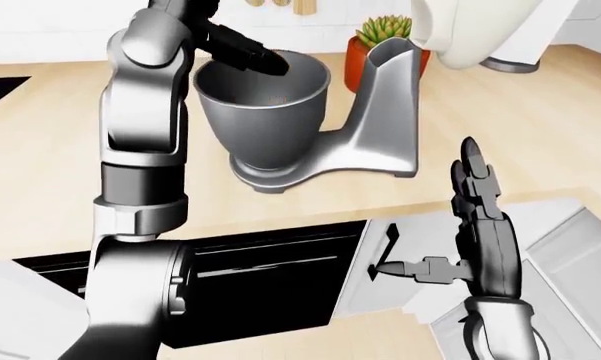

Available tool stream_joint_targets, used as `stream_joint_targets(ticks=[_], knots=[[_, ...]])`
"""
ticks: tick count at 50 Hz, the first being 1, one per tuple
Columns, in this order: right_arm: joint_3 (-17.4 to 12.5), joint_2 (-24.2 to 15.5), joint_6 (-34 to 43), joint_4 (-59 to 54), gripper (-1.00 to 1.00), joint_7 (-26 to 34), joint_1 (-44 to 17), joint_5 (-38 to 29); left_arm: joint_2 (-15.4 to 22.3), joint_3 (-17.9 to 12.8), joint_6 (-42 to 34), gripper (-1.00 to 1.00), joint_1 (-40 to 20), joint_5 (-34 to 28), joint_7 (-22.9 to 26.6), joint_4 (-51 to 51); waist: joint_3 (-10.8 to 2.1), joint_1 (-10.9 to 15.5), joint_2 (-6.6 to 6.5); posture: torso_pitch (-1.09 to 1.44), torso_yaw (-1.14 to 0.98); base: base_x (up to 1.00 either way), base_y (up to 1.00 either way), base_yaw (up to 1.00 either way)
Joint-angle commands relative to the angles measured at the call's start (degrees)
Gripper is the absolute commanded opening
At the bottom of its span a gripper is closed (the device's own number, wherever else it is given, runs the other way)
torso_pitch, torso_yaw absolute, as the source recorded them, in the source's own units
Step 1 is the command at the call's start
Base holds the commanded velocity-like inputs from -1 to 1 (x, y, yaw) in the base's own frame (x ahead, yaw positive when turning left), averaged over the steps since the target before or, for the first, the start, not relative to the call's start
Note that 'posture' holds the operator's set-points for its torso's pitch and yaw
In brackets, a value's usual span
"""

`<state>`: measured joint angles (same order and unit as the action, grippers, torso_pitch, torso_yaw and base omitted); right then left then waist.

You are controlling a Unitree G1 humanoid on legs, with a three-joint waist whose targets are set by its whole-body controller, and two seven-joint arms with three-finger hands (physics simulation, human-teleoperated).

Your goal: Place the cake in the stand mixer bowl.

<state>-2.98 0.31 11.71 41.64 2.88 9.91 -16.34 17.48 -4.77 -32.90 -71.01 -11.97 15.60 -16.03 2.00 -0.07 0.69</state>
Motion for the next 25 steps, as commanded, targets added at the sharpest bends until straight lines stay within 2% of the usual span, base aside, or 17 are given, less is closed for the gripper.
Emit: stream_joint_targets(ticks=[1,25], knots=[[-0.1,-0.1,-1.6,2.2,0.96,-0.4,-0.6,0.1,0.6,-0.5,1.4,1.00,-2.0,-0.2,-0.4,1.7,-1.25,0.0,-0.01,0.00,0.00,0.00,0.00,0.00],[0.1,-0.2,-2.1,1.6,0.96,-0.7,-0.6,-0.1,2.1,-1.2,1.7,1.00,-2.6,0.1,-0.2,1.0,-1.28,0.1,-0.02,0.00,0.00,0.00,0.00,0.00]])
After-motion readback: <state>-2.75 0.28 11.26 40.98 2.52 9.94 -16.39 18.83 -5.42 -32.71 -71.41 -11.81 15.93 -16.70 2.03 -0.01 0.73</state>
